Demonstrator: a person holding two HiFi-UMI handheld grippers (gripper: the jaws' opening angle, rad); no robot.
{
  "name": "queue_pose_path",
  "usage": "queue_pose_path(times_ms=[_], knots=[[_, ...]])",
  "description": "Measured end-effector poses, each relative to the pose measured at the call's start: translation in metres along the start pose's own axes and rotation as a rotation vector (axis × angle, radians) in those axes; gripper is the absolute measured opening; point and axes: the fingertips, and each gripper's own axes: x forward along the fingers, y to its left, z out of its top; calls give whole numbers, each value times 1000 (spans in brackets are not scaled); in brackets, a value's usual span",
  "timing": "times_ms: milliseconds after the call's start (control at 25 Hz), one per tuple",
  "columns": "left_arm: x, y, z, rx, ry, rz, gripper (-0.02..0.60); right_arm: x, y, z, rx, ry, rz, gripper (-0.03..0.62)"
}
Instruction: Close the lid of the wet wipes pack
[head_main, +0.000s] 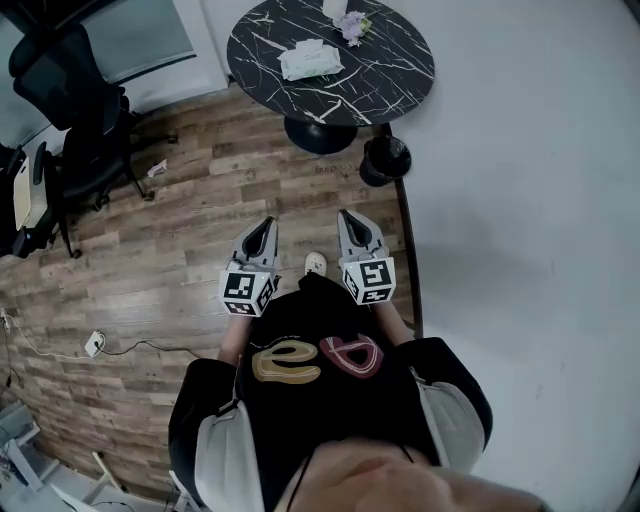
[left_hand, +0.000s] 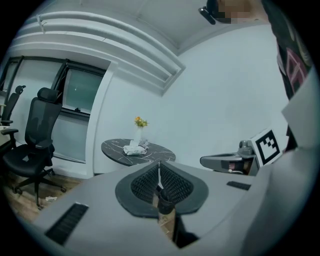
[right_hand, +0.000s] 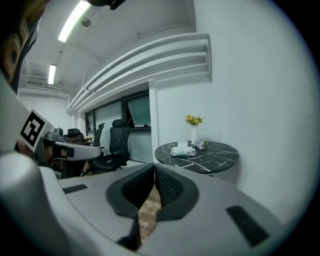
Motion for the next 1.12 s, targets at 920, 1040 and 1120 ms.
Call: queue_pose_path(times_ms=[920,1040,1120], knots=[[99,-25,2,-36,19,36,25,44,-81,4,-11,27,95,12],[100,-28,1,-36,24,33,25,44,-81,3,-17,33,102,12],[99,-27,-1,-37,30,31,25,44,-79,5,-21,28,105,12]])
